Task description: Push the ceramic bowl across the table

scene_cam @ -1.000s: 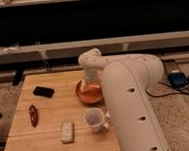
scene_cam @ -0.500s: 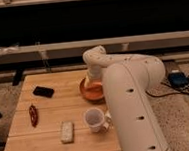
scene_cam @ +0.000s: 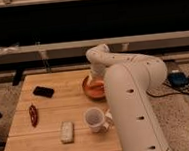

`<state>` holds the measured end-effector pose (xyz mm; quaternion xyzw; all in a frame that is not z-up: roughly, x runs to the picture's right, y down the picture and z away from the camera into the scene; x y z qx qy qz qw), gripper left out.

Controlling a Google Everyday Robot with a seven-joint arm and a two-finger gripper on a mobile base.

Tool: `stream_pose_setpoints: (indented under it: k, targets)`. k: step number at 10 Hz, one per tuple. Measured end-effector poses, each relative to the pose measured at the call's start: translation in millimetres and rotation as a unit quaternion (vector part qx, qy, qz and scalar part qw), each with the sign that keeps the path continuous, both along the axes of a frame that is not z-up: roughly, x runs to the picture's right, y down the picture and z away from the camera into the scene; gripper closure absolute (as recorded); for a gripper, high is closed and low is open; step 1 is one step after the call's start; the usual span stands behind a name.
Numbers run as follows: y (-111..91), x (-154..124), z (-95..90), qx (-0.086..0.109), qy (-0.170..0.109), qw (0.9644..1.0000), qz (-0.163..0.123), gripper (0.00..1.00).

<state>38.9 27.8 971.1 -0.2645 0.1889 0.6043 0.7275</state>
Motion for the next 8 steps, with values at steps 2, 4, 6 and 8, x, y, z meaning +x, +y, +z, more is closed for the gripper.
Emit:
stream_pose_setpoints:
  k: [2,4,6,8]
  targets:
    - [-2.1,6.9,0.5,0.0,0.001,1.0,0.0,0.2]
    - [-2.7,18.0,-0.1,0.0,0.003,1.0,-0.003,0.2]
    - [-4.0,28.4,-6.8,0.0,-0.001,1.0,-0.002,0.2]
    - [-11.2,30.1,-25.3,0.004,-0.009,0.9999,0.003,0.2]
